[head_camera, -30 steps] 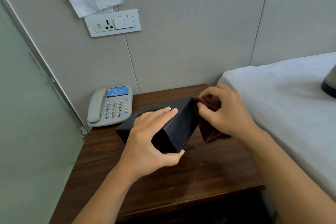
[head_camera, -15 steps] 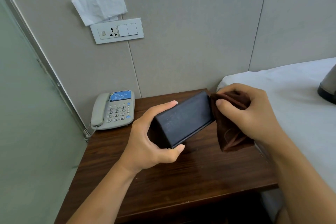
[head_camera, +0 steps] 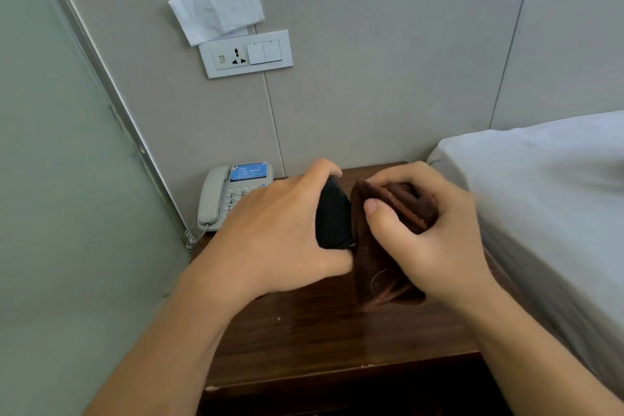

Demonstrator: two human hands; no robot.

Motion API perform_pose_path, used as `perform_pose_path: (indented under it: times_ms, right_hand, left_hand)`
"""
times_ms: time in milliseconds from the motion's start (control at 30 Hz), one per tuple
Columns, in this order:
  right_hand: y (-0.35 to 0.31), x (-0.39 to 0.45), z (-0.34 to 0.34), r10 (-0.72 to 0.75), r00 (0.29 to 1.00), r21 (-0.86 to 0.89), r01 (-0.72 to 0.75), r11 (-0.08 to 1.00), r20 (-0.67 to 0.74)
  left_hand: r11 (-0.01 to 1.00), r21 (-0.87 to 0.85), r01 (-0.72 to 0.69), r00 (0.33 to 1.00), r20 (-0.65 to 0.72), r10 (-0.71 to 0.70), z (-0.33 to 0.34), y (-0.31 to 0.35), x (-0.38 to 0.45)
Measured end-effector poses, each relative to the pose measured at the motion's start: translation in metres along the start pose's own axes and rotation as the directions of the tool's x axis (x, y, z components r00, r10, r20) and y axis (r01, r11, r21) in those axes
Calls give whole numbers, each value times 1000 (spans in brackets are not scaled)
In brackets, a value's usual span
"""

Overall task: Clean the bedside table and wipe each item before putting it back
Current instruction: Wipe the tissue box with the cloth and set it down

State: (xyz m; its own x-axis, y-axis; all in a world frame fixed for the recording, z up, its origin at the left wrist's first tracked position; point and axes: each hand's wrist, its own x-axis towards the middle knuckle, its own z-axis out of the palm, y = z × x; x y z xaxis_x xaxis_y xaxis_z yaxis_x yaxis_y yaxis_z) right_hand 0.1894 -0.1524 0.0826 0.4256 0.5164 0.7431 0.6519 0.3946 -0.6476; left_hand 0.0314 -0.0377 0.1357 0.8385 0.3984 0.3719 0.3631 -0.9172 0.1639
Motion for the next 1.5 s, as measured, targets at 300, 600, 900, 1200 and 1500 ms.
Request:
perform_pose_path:
  times_ms: [300,600,900,1200,1500]
  right_hand:
    - [4,14,-28,141,982,-26,-145,989,-128]
    - [42,7,-4,122,986,-314,-80,946,116]
    - [58,-17,26,84,922,-422,91,902,378]
    - [61,-26,24,100,964,-310,-19,950,246]
    - [52,-33,49,130,964,-552,20,834,233]
  left_hand:
    - [932,-363,12,980,-179,-83,49,-37,-27]
    - [818,-567,100,978,-94,-185,104,-57,-28]
    - [789,-597,143,979,-31,-201,130,-72,-26]
    - [785,-608,119,979,-58,-194,134,-75,-26]
    - [762,-633,135,983,-9,-181,133,-75,-26]
